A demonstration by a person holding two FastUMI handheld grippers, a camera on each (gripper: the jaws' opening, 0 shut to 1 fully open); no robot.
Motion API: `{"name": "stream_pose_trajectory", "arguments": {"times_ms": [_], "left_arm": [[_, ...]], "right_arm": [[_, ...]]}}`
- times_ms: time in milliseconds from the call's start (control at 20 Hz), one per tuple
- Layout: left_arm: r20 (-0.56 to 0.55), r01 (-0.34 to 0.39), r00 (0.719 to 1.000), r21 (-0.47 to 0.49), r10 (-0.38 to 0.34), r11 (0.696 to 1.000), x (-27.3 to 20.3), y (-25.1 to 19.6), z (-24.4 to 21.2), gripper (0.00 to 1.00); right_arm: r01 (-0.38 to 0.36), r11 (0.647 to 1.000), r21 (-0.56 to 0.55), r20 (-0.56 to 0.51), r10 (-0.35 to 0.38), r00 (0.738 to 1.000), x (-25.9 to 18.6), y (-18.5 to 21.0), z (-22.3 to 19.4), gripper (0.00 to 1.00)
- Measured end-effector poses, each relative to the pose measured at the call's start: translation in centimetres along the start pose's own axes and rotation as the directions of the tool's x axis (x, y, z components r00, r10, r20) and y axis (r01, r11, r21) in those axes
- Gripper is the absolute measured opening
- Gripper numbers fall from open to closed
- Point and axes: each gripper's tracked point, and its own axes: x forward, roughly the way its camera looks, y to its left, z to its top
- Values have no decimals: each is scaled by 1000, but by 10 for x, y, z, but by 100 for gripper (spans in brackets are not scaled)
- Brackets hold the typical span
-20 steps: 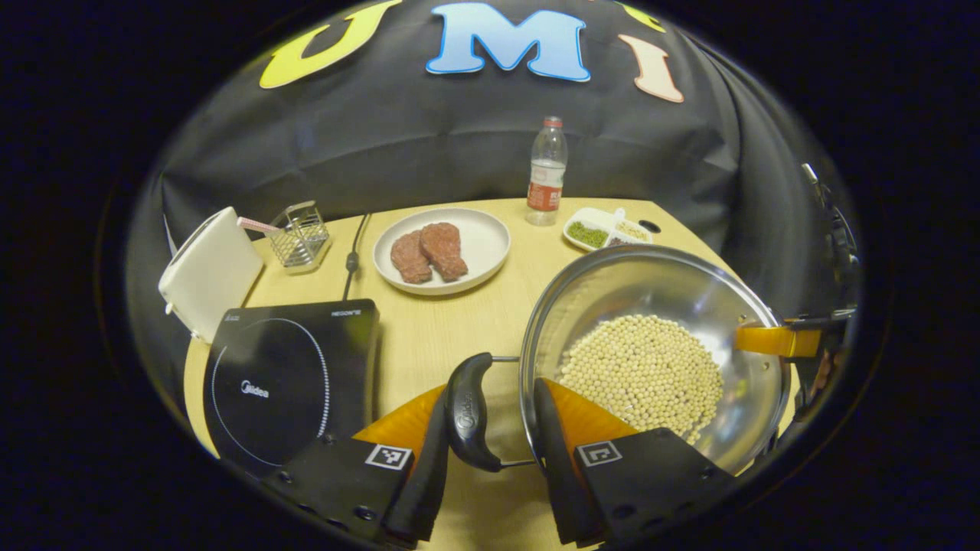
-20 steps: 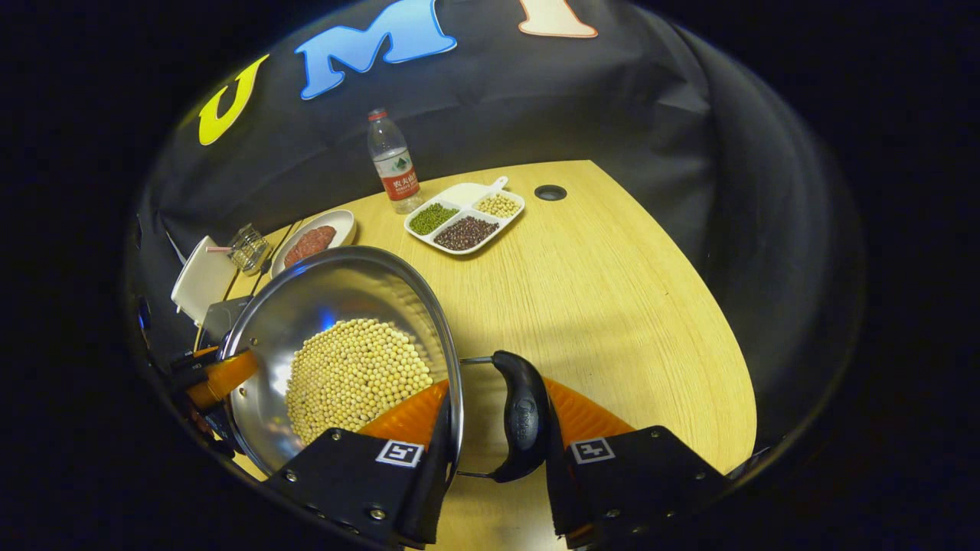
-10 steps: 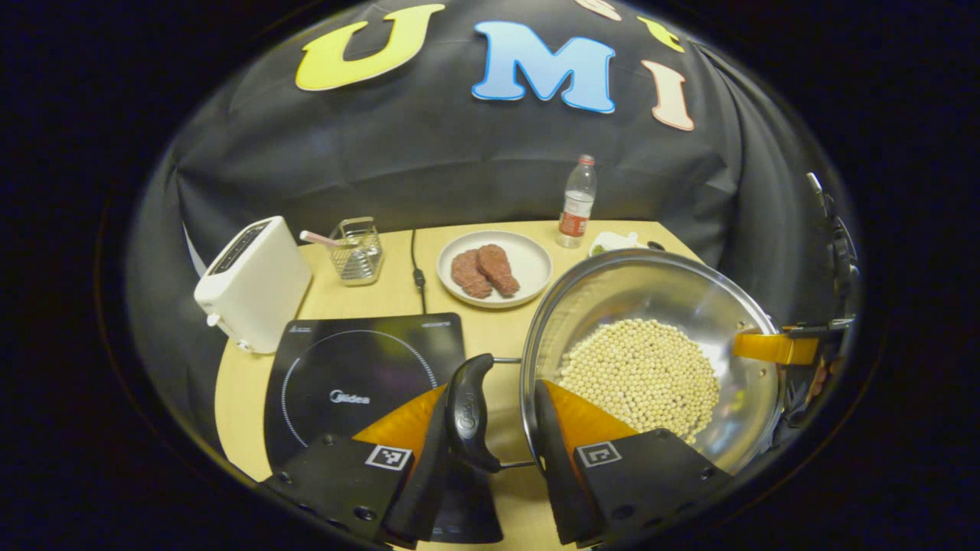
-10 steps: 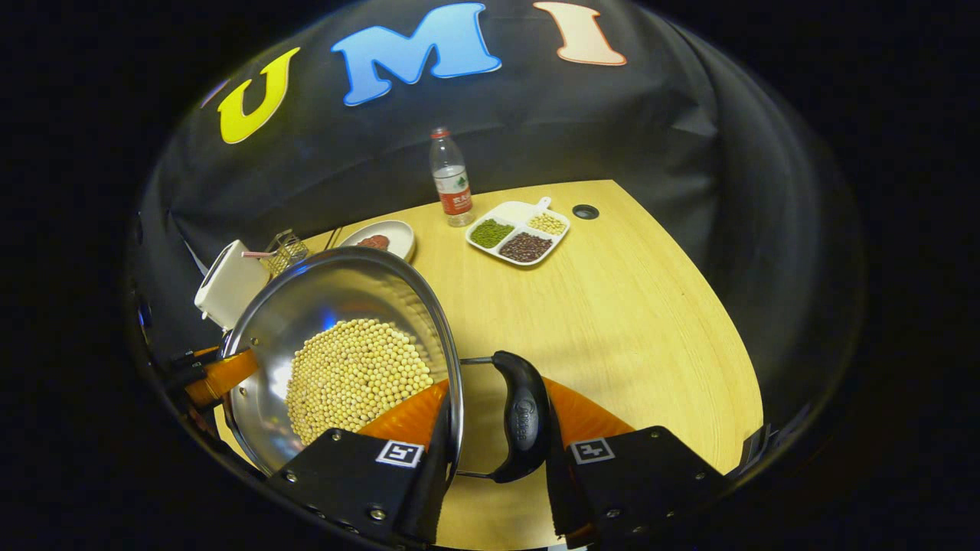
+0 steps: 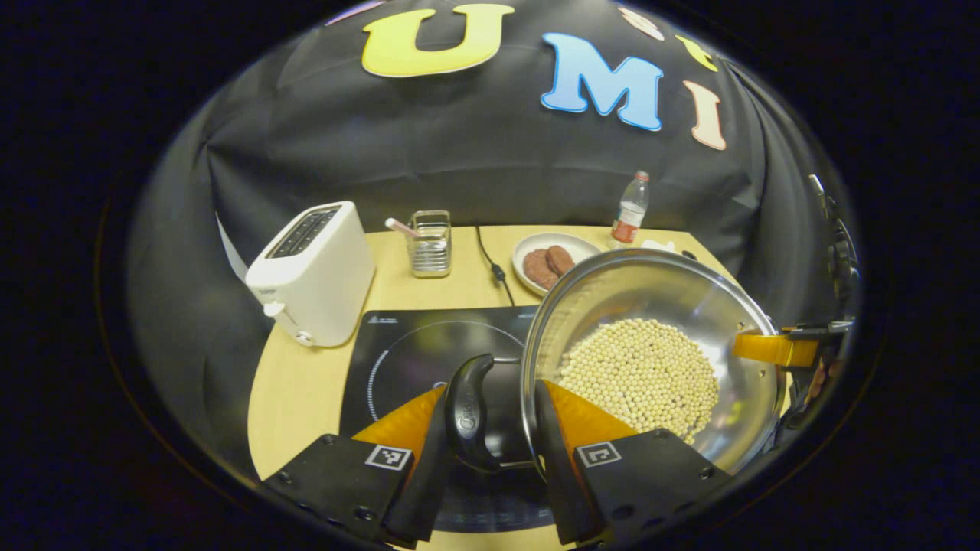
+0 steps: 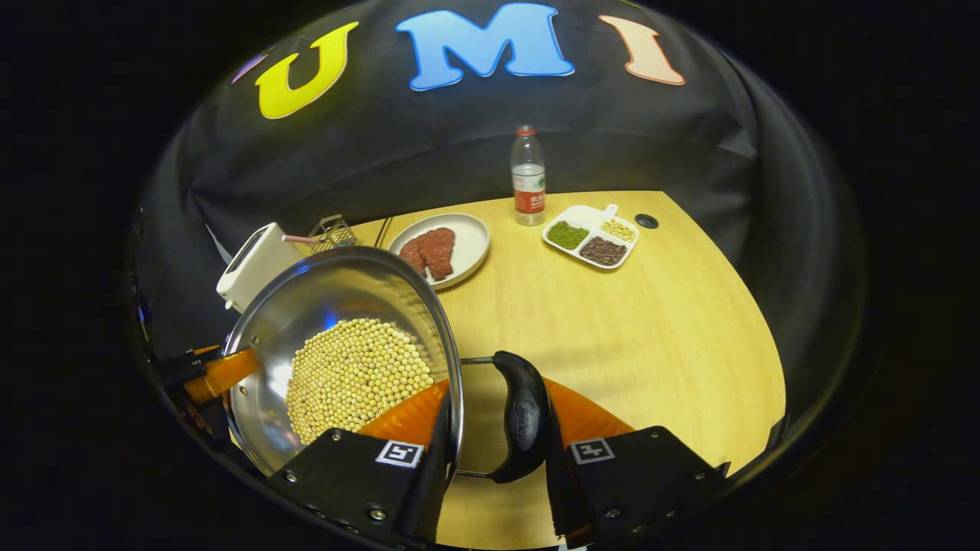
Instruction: First push the handle of the pot to place it horizontally, then grasp the pot with both hands and set it on the induction cooktop.
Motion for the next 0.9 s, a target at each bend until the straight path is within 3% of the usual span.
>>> {"name": "stream_pose_trajectory", "arguments": {"times_ms": [200, 900], "left_arm": [[0, -11, 1000, -5, 11, 1000, 2, 37, 4, 60], [-37, -36, 999, -70, 33, 997, 32, 139, -1, 64]], "right_arm": [[-8, 1000, 3, -8, 8, 1000, 12, 33, 1, 55], [-33, 999, -34, -53, 31, 998, 67, 123, 8, 55]]}}
